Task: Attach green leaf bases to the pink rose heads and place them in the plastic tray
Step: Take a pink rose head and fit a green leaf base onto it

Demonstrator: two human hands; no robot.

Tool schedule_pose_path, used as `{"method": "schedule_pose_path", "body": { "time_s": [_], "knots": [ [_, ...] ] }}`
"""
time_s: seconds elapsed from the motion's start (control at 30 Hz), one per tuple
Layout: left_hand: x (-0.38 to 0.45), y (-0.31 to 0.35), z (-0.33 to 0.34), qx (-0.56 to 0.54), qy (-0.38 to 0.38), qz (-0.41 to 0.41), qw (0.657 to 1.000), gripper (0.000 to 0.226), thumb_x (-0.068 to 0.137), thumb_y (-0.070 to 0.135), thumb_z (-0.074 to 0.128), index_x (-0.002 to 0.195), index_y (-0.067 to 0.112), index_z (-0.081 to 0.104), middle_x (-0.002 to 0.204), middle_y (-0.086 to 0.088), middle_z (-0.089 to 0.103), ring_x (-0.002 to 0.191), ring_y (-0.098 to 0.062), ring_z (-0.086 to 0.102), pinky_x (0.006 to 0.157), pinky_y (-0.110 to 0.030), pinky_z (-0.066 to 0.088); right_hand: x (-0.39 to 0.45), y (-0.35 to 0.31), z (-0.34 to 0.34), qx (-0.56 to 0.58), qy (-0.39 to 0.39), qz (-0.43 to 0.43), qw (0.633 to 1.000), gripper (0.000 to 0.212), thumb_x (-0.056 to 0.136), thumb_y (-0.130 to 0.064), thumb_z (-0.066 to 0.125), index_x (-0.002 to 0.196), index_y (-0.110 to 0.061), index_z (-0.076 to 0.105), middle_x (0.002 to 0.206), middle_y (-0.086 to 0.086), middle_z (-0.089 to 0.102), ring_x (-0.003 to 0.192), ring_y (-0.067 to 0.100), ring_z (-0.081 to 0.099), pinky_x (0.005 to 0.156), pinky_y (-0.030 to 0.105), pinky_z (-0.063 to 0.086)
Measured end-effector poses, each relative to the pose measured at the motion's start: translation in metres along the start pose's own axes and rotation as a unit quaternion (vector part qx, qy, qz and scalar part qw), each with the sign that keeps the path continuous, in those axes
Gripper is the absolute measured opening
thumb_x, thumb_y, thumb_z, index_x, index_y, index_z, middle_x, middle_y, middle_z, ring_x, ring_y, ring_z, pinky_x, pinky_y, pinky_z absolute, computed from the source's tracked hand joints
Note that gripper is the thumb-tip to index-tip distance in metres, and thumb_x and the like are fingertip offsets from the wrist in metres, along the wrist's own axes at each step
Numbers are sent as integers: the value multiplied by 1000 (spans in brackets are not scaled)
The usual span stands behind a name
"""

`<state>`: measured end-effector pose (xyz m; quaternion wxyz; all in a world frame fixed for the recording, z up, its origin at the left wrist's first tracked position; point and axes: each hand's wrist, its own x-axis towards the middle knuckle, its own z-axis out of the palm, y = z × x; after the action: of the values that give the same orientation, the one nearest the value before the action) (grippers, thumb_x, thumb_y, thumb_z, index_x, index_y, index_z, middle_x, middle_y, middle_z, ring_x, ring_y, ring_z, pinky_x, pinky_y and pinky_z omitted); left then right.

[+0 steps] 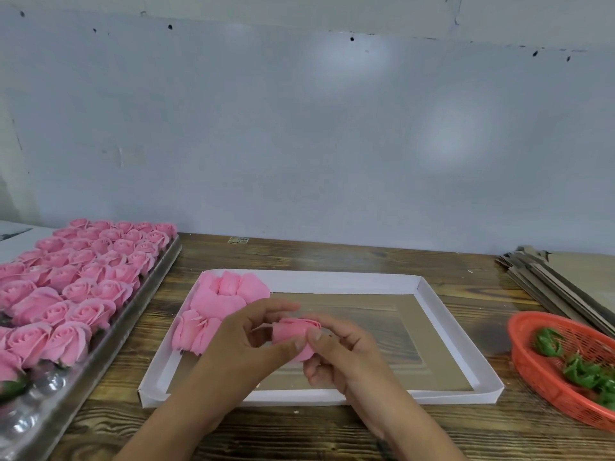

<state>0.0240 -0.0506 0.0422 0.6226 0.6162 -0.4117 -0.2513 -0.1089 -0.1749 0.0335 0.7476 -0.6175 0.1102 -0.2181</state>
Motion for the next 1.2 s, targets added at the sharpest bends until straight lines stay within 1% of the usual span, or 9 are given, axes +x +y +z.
{"method": "schedule_pose_path", "body": {
  "time_s": [0.23,0.47,0.57,0.67,0.77,0.83,0.93,1.1,1.2],
  "knots": [
    [0,-4,1,-40,31,-14,999,32,63,36,84,95,33,80,97,-2,79,93,-13,74,76,-16,56,1,-2,-2,-33,5,7,999,36,83,-40,70,116,-25,73,77,9,68,64,17,61,60,27,52],
    [-1,-13,1,-35,79,-33,996,34,57,39,84,91,35,79,97,0,78,91,-13,72,77,-26,56,4,-18,-26,-124,200,-19,972,24,102,-15,46,109,-20,68,72,1,72,57,9,59,52,21,49],
    [-2,-18,-1,-28,90,-38,995,34,57,40,83,90,36,79,97,1,78,93,-15,71,79,-28,56,-1,-37,-59,-236,302,-47,922,26,96,-7,51,104,-24,68,80,-3,74,71,10,63,68,35,56],
    [-3,-19,1,-16,97,-41,994,31,58,36,83,88,40,78,95,3,78,90,-14,71,74,-24,57,-23,-59,-114,-448,389,-16,805,27,91,-10,54,110,-20,71,108,2,73,97,21,63,90,38,49],
    [-4,-19,5,6,95,-39,995,27,62,30,84,85,42,78,93,6,77,87,-9,69,65,-14,54,-51,-75,-175,-526,457,104,710,26,85,-12,54,102,-19,72,98,8,74,81,24,62,81,39,52],
    [-5,-18,7,4,94,-39,995,28,67,21,85,83,43,77,92,7,76,86,-8,68,63,-10,52,-58,-77,-216,-531,458,197,686,19,84,-8,56,89,-11,73,77,15,72,71,31,65,75,46,58],
    [-8,-16,7,-1,88,-39,995,28,67,19,85,83,41,78,91,7,76,83,-5,68,62,-8,51,-54,-69,-261,-543,387,301,681,20,88,-7,62,105,-4,72,90,20,71,81,35,66,80,49,57],
    [-8,-14,6,-18,93,-40,995,28,57,31,83,83,41,78,89,1,76,77,-7,68,63,-11,53,-43,-55,-285,-624,315,326,637,22,87,-18,65,108,-13,72,96,12,71,87,29,64,85,43,56],
    [-8,-15,6,-29,93,-36,995,29,56,31,84,84,40,79,90,-3,77,81,-14,70,65,-14,56,-40,-59,-287,-638,334,314,618,17,89,-22,63,89,-12,77,80,7,71,79,25,65,69,33,51]
  ]
}}
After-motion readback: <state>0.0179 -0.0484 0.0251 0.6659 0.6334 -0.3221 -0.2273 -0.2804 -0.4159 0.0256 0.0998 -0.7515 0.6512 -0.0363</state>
